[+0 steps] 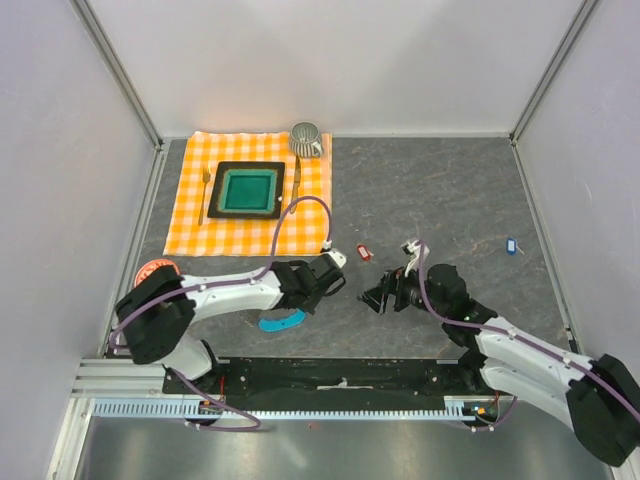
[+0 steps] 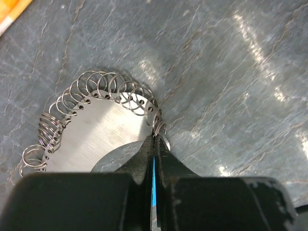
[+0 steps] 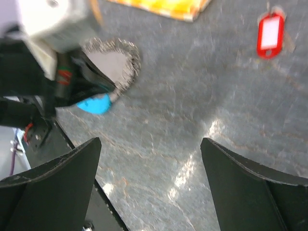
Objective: Put the keys on the keyring
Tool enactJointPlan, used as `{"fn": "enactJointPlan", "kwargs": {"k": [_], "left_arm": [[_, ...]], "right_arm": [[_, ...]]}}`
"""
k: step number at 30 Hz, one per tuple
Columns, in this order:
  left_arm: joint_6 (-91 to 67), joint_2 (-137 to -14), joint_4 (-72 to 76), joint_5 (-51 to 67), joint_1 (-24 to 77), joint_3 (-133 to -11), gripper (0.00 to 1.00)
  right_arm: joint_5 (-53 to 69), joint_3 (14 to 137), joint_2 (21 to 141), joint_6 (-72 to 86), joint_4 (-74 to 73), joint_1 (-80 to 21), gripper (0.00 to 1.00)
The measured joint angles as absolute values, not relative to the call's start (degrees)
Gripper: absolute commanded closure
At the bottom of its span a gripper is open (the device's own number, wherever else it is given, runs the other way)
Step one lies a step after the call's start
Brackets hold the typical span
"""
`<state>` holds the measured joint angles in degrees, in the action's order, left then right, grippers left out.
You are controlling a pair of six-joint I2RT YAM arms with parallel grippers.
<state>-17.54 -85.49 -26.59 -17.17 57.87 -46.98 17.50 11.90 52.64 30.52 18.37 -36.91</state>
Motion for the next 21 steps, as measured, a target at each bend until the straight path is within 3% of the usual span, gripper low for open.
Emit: {"fn": "enactJointPlan", "kwargs": {"k": [12,18,21], "left_arm": [[-17.7,-104.0,-43.0,-26.4,60.9,-67.6,0.98],[-17.6,-110.9,-50.6,-28.2,60.9,-75.0,0.97],[-17.6,-111.4,-52.0,-27.4,60.9,-76.0,0.90]], "right_arm": [[4.0,11.9,26.9,28.9,7.4,-36.9,0.05],[1.0,11.9,26.3,27.1,2.6,-36.9,0.04],[0.5,11.9,27.2,26.5,1.3,-36.9,0.03]]}}
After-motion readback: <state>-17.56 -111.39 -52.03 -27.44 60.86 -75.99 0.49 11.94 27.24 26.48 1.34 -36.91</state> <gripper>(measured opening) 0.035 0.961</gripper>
